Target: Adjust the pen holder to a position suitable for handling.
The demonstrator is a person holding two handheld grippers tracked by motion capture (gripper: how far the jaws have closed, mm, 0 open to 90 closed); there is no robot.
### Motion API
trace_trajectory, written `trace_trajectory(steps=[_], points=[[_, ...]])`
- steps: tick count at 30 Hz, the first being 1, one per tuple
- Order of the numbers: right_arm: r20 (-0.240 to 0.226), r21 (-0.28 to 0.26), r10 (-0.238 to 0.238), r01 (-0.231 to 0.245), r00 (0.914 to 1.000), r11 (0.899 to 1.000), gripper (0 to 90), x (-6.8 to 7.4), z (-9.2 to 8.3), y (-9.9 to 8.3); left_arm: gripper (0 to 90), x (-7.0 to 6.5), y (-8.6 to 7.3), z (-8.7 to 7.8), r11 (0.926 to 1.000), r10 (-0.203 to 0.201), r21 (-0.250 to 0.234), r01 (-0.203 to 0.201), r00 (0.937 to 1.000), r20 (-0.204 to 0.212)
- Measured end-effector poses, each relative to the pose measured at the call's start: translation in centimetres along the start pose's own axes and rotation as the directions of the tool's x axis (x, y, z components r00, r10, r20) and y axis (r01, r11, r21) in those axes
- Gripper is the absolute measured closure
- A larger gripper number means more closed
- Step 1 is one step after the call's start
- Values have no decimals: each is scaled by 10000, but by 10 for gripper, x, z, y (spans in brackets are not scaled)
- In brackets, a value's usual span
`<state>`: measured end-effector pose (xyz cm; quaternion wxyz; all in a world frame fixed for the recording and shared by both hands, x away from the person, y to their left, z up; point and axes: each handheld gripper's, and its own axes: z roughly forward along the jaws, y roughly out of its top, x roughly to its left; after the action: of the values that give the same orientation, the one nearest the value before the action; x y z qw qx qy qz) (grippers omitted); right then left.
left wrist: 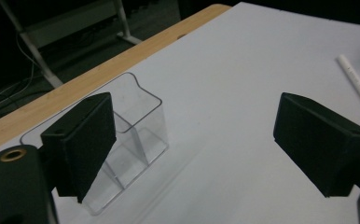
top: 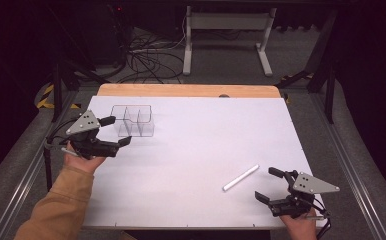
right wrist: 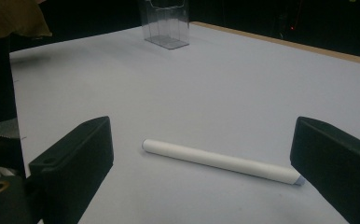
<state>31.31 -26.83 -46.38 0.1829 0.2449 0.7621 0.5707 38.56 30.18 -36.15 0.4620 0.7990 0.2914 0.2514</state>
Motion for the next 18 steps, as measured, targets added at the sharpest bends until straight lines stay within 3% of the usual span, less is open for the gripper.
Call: trace_trajectory(steps=[6, 11, 18], points=[[-40, -19, 4, -5, 10000, 10000, 64, 1, 0, 0, 176, 14, 7, 7, 9973, -158, 712, 161, 9999, -41], [-87, -21, -2, 2, 10000, 10000, 64, 1, 0, 0, 224, 28, 11, 16, 9889, -472, 1409, 474, 9989, -43], [-119, -8, 10, -10, 9999, 10000, 64, 0, 0, -1, 254, 36, 14, 27, 9822, -583, 1775, 612, 9981, -215]])
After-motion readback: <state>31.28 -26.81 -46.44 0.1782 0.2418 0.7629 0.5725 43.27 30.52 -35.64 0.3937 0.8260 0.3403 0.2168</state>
